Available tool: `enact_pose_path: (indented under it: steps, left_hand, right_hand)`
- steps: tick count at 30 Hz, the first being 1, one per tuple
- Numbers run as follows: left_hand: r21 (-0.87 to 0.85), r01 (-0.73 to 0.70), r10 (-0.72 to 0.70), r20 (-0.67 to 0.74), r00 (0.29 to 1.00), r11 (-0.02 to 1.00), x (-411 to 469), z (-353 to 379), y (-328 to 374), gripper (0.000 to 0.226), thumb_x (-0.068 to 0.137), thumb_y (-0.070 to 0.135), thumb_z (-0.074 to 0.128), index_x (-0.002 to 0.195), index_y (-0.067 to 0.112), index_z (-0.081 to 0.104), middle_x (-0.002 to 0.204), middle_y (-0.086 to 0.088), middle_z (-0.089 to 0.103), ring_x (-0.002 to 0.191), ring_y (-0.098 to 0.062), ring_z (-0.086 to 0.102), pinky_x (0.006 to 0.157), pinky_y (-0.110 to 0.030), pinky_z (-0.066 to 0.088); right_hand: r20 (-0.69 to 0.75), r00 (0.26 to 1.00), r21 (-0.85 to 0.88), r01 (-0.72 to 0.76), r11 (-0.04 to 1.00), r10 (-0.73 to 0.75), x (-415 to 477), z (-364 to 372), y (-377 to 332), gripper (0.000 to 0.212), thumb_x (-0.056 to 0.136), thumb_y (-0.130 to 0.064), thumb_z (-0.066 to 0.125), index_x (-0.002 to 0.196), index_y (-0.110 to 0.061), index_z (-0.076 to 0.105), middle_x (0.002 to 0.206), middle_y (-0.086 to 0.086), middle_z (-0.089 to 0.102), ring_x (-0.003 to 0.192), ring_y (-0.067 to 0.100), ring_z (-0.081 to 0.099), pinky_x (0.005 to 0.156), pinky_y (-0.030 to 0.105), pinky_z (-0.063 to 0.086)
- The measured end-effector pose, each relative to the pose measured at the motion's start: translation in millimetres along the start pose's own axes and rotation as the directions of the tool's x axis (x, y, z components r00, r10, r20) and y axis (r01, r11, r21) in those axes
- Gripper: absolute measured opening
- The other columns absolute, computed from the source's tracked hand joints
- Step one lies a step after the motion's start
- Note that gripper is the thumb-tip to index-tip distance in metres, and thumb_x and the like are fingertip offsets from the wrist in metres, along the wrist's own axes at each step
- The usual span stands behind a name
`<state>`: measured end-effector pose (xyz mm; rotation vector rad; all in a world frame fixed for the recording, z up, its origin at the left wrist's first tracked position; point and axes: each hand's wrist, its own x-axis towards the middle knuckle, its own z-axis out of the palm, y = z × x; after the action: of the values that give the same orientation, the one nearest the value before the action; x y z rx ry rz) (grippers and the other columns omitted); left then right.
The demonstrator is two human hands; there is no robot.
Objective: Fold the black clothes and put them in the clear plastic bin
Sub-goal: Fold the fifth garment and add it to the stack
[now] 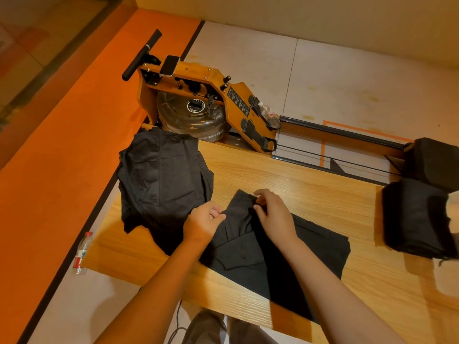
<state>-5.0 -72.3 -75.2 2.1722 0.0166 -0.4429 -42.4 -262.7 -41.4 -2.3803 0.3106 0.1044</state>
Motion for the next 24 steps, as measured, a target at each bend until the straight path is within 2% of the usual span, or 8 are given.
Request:
enact_pose_path:
  steps: [3, 7, 9, 12, 15, 20, 22, 24]
  left_hand:
    - [0.116, -0.039, 0.042, -0.022, 0.999, 0.993, -1, 1, 2, 0.007, 0.088, 0.019, 0.067, 0.094, 0.021, 0.063, 0.083, 0.007, 0.061, 0.081, -0.013, 0.057, 0.069, -0.030, 0.048]
    - [0.216, -0.311, 0.353, -0.193, 0.916, 0.925, -20, 0, 6, 0.014, 0.087, 0.028, 0.064, 0.099, 0.021, 0.063, 0.088, 0.011, 0.055, 0.087, -0.008, 0.051, 0.066, -0.024, 0.047]
    - [0.202, -0.455, 0.485, -0.136, 0.864, 0.867, -38, 5, 8, 0.023, 0.084, 0.035, 0.063, 0.101, 0.020, 0.064, 0.097, 0.012, 0.058, 0.092, -0.004, 0.051, 0.074, -0.018, 0.044]
    - [0.302, -0.621, 0.633, 0.070, 0.771, 0.723, -63, 27, 2, 0.036, 0.080, 0.044, 0.064, 0.106, 0.020, 0.064, 0.107, 0.004, 0.061, 0.103, -0.011, 0.052, 0.087, -0.021, 0.040]
    - [0.395, -0.681, 0.645, 0.243, 0.724, 0.616, -66, 49, -5, 0.043, 0.074, 0.049, 0.068, 0.107, 0.023, 0.062, 0.111, 0.003, 0.061, 0.108, -0.015, 0.052, 0.096, -0.026, 0.038]
    - [0.434, -0.653, 0.581, 0.304, 0.755, 0.621, -55, 55, -2, 0.030, 0.074, 0.033, 0.081, 0.096, 0.018, 0.067, 0.106, 0.000, 0.062, 0.104, -0.012, 0.041, 0.084, -0.039, 0.051]
    - [0.431, -0.673, 0.623, 0.275, 0.732, 0.601, -54, 55, -2, 0.015, 0.082, 0.028, 0.072, 0.092, 0.018, 0.068, 0.102, 0.002, 0.063, 0.101, -0.011, 0.042, 0.079, -0.038, 0.053]
    - [0.374, -0.636, 0.588, 0.248, 0.770, 0.675, -54, 53, -1, 0.028, 0.091, 0.037, 0.050, 0.096, 0.017, 0.068, 0.104, 0.002, 0.064, 0.104, -0.010, 0.044, 0.086, -0.035, 0.048]
  right_hand:
    - [-0.082, 0.996, 0.044, -0.041, 0.998, 0.044, -16, -13, 12, 0.027, 0.094, -0.011, 0.056, 0.120, -0.017, 0.057, 0.108, -0.005, 0.057, 0.105, 0.011, 0.051, 0.083, 0.023, 0.041]
    - [-0.166, 0.981, 0.074, -0.087, 0.993, 0.098, -51, -21, 37, 0.024, 0.094, -0.004, 0.053, 0.113, -0.016, 0.060, 0.106, -0.011, 0.053, 0.108, 0.009, 0.048, 0.084, 0.011, 0.035]
    - [-0.207, 0.969, 0.088, -0.119, 0.989, 0.135, -69, -21, 45, 0.026, 0.093, -0.001, 0.053, 0.112, -0.016, 0.061, 0.104, -0.011, 0.054, 0.107, 0.008, 0.048, 0.084, 0.003, 0.033]
    - [-0.201, 0.959, 0.101, -0.181, 0.978, 0.198, -89, -15, 52, 0.027, 0.091, 0.000, 0.055, 0.111, -0.017, 0.062, 0.102, -0.011, 0.052, 0.106, 0.009, 0.049, 0.082, 0.009, 0.033]
    - [-0.078, 0.972, 0.114, -0.214, 0.970, 0.223, -98, -9, 49, 0.026, 0.095, -0.009, 0.053, 0.116, -0.022, 0.058, 0.106, -0.007, 0.058, 0.100, 0.006, 0.050, 0.078, 0.012, 0.034]
    - [0.078, 0.974, 0.191, -0.223, 0.956, 0.212, -109, -2, 32, 0.033, 0.095, -0.006, 0.053, 0.123, -0.023, 0.053, 0.109, -0.007, 0.057, 0.100, 0.006, 0.053, 0.081, 0.008, 0.038]
    - [0.038, 0.963, 0.216, -0.270, 0.938, 0.268, -111, 3, 28, 0.035, 0.094, -0.006, 0.056, 0.124, -0.021, 0.052, 0.109, -0.006, 0.057, 0.097, 0.007, 0.056, 0.083, 0.014, 0.042]
    - [0.000, 0.938, 0.281, -0.331, 0.901, 0.345, -113, 5, 23, 0.033, 0.093, -0.008, 0.058, 0.123, -0.020, 0.051, 0.103, -0.006, 0.058, 0.090, 0.008, 0.058, 0.078, 0.015, 0.044]
